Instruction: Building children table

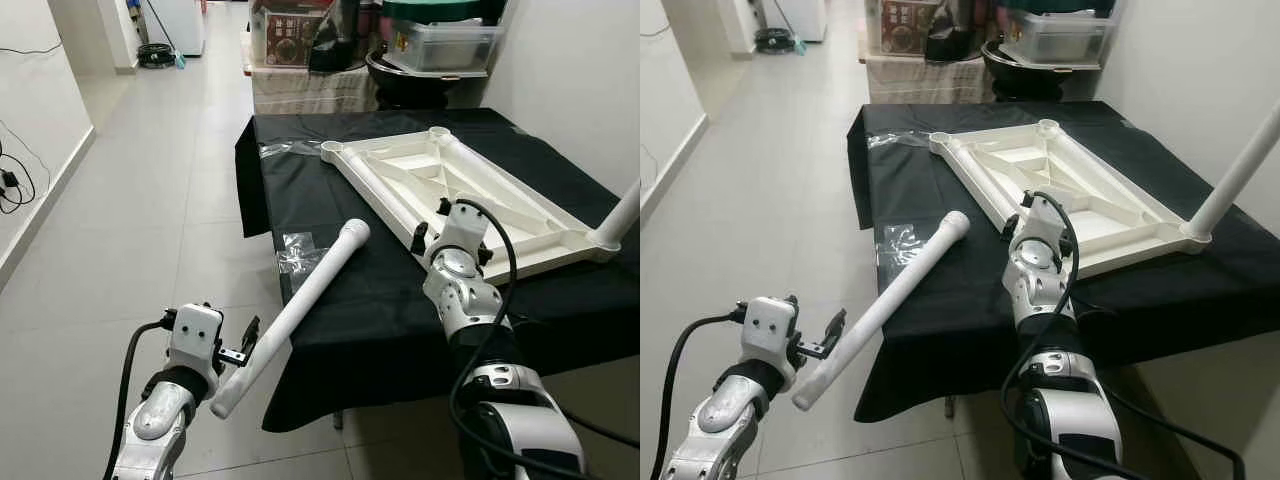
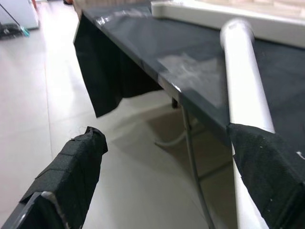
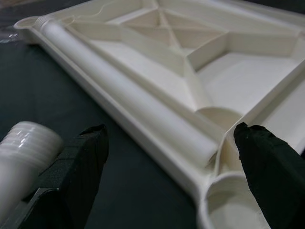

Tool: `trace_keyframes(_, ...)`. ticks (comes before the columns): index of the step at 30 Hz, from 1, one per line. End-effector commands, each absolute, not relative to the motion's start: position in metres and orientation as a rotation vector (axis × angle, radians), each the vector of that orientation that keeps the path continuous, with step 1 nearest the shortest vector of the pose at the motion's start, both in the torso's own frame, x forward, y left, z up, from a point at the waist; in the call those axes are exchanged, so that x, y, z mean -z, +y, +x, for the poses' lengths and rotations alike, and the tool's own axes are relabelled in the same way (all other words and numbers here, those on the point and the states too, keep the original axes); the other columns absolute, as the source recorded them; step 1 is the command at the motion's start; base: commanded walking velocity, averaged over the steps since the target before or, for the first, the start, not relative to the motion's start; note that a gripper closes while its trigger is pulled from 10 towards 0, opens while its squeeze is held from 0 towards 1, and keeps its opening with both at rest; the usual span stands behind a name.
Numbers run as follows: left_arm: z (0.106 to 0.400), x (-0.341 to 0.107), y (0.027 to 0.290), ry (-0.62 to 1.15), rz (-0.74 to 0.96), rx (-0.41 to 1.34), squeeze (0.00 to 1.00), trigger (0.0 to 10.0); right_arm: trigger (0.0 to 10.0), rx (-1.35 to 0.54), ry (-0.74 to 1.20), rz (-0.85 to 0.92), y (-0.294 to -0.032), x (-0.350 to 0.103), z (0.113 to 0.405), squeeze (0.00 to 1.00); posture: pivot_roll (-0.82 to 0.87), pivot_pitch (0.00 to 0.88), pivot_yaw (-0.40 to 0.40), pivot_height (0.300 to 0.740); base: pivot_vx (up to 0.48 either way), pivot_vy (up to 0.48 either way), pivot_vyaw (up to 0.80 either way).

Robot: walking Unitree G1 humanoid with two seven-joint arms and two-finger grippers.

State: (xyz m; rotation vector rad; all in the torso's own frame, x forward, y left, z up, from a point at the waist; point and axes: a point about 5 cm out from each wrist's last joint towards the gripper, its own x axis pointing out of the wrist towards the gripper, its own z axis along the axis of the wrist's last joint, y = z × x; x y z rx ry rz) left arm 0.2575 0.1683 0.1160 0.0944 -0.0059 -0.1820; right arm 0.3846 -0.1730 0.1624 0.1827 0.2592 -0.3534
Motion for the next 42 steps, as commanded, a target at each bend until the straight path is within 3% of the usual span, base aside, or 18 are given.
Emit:
trace_keyframes(1, 0.259, -0.115, 0.171, 0.002, 0.085, 0.187, 0.00, 10.0, 10.0, 0.342, 0.302, 0.237, -0.173, -0.155, 0.382, 0.96, 0.09, 0.000, -0.081, 0.740, 0.000, 0.000, 0.00)
trace_keyframes(5, 0.260, -0.117, 0.171, -0.006, 0.081, 0.192, 0.00, 10.0, 10.0, 0.275, 0.301, 0.342, -0.166, -0.161, 0.384, 0.96, 0.08, 0.000, -0.080, 0.740, 0.000, 0.000, 0.00)
trace_keyframes(6, 0.260, -0.118, 0.170, -0.011, 0.077, 0.212, 0.00, 10.0, 10.0, 0.175, 0.294, 0.428, -0.154, -0.168, 0.386, 0.83, 0.08, 0.000, -0.079, 0.740, 0.000, 0.000, 0.00)
trace_keyframes(8, 0.260, -0.118, 0.169, -0.014, 0.075, 0.221, 0.00, 10.0, 10.0, 0.137, 0.291, 0.460, -0.150, -0.170, 0.387, 0.83, 0.08, 0.000, -0.079, 0.740, 0.000, 0.000, 0.00)
trace_keyframes(9, 0.261, -0.121, 0.168, -0.027, 0.064, 0.231, 0.00, 10.0, 10.0, 0.125, 0.280, 0.469, -0.148, -0.171, 0.386, 0.00, 0.08, 0.000, -0.079, 0.740, 0.000, 0.000, 0.00)
trace_keyframes(15, 0.265, -0.148, 0.169, -0.150, 0.012, 0.260, 0.00, 10.0, 10.0, 0.017, 0.166, 0.503, -0.139, -0.189, 0.385, 0.00, 0.08, 0.000, -0.078, 0.740, 0.000, 0.000, 0.00)
trace_keyframes(22, 0.264, -0.162, 0.163, -0.195, -0.010, 0.323, 0.00, 10.0, 10.0, -0.099, 0.184, 0.501, -0.124, -0.191, 0.381, 0.00, 0.08, 0.000, -0.080, 0.740, 0.000, 0.000, 0.00)
trace_keyframes(42, 0.268, -0.159, 0.189, -0.159, -0.020, 0.151, 0.00, 10.0, 10.0, -0.051, 0.133, 0.390, -0.134, -0.194, 0.374, 0.00, 0.09, 0.000, -0.076, 0.740, 0.000, 0.000, 0.00)
